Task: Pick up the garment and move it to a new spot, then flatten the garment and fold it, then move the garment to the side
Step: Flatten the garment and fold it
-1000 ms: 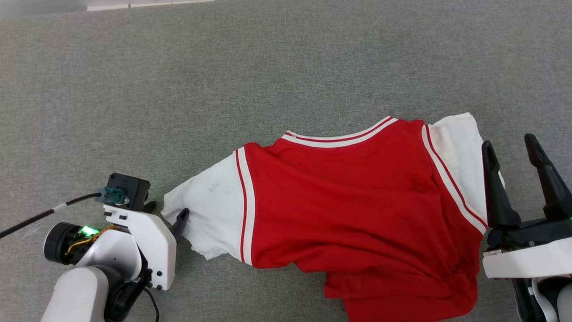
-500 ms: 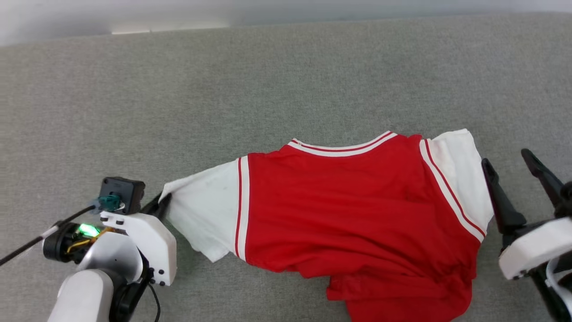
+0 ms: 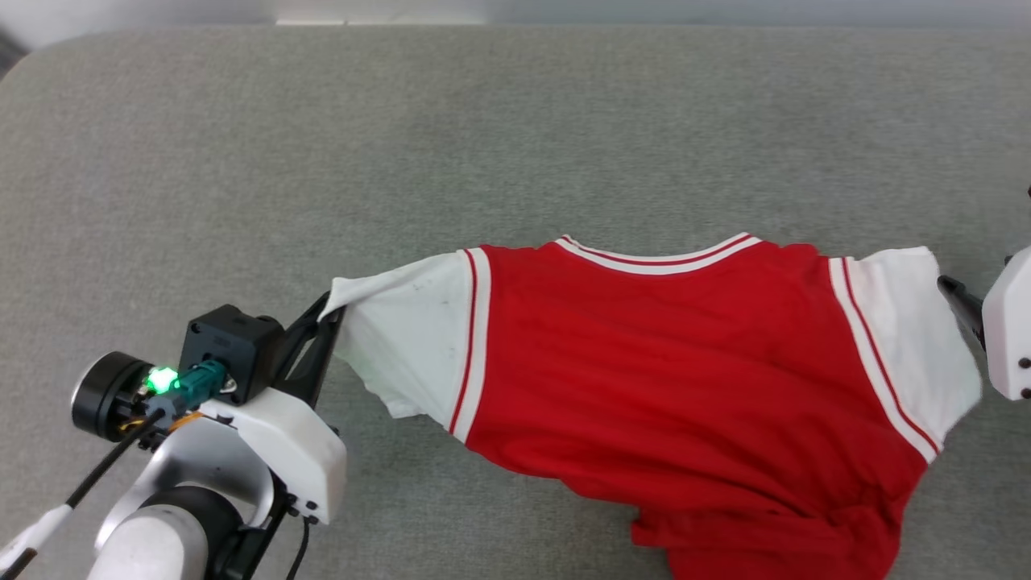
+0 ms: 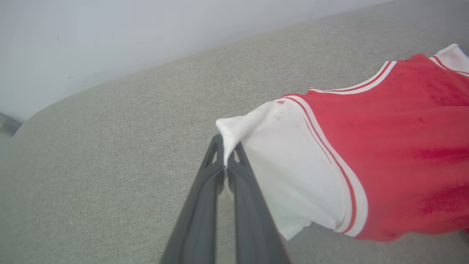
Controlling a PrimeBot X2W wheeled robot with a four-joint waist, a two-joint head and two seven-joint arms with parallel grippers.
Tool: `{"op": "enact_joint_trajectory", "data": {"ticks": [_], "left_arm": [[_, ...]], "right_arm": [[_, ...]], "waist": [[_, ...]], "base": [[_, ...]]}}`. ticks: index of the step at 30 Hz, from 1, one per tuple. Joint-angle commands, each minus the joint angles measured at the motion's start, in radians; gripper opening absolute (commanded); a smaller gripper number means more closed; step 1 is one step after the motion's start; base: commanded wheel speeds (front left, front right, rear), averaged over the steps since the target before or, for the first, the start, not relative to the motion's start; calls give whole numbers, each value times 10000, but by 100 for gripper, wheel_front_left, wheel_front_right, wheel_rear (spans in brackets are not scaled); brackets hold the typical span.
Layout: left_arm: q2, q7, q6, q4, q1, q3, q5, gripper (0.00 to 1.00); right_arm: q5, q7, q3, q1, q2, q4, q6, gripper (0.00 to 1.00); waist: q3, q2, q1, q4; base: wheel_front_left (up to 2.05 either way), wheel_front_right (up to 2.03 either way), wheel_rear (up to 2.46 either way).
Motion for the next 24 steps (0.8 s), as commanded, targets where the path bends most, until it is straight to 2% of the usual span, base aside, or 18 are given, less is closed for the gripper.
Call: {"op": "enact_joint_trajectory", "data": {"ticks": [1,8,16,17,18,19,24], "left_arm": [[-30,43,-39,-280,10,-152,-23,0],[-199,17,-96,-740,-154,-622,0,0],[-304,-98,-124,-636,-185,-911,-67,0],[-303,-120,-122,-608,-176,-928,-74,0],[-304,-133,-118,-575,-161,-938,-84,0],[-318,-166,-108,-533,-148,-947,-107,0],[-292,-207,-61,-359,8,-892,-222,0]], "right_arm": [[61,346,189,-427,-160,426,-7,100],[11,736,945,-1167,-521,1929,-7,100],[314,544,2118,-768,-532,3063,4,100],[368,497,2239,-711,-525,3184,10,95],[375,383,2329,-688,-543,3287,10,31],[358,209,2370,-707,-575,3370,8,0],[520,-719,2176,-991,-627,3599,-7,0]], "waist": [[312,0,-1,389],[621,0,-1,1052],[693,0,-1,1378],[681,0,-1,1389],[661,0,-1,1395],[623,0,-1,1395],[329,0,-1,1271]], "base": [[0,0,0],[0,0,0],[0,0,0],[0,0,0],[0,0,0],[0,0,0],[0,0,0]]}}
